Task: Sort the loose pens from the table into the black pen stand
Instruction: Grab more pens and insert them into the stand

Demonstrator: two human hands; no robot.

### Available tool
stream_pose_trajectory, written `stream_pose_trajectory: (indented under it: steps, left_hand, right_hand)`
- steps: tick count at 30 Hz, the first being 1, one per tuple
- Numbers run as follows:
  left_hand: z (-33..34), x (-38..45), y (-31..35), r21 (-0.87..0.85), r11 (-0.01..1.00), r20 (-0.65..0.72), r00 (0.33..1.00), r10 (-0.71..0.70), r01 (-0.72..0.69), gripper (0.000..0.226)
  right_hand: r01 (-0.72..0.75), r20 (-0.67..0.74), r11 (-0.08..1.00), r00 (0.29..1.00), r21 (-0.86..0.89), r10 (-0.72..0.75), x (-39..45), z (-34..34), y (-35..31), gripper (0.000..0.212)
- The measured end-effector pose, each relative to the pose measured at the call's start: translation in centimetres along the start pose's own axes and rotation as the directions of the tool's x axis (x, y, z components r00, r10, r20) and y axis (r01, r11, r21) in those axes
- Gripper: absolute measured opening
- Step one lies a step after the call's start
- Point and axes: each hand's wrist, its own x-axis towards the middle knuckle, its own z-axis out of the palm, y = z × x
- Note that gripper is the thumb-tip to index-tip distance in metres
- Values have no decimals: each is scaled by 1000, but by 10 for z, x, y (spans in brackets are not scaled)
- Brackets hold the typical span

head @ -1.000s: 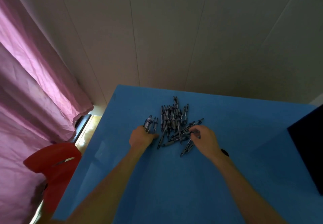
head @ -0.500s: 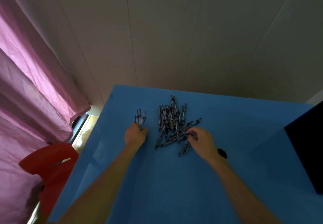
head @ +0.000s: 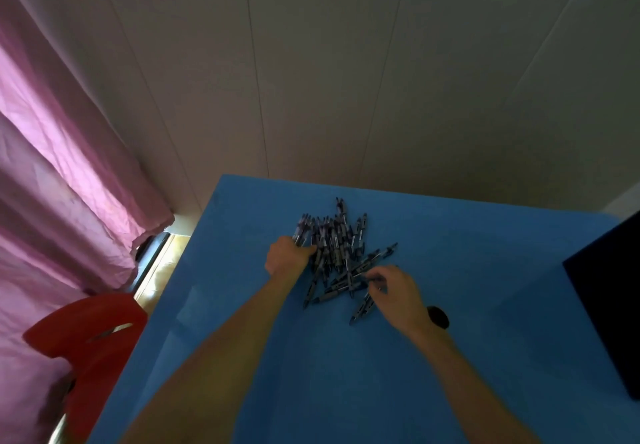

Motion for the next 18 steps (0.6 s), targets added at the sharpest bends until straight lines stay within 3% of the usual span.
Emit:
stream_pose_trajectory:
  steps: [8, 11, 18]
  left_hand:
    - [0, 1, 8, 197, 980, -42, 998, 49, -40, 40]
    - [-6, 1, 8, 258, 966, -35, 999, 35, -24, 45]
    - [-30, -1, 1, 513, 856, 28, 998, 49, -57, 35]
  right_hand:
    - [-19, 4, 1000, 1000, -7, 19, -3, -5, 10, 14]
    - [-27, 2, 1000, 1000, -8, 27, -4, -4, 10, 15]
    - [-34, 7, 999, 999, 3, 34, -7, -3, 10, 15]
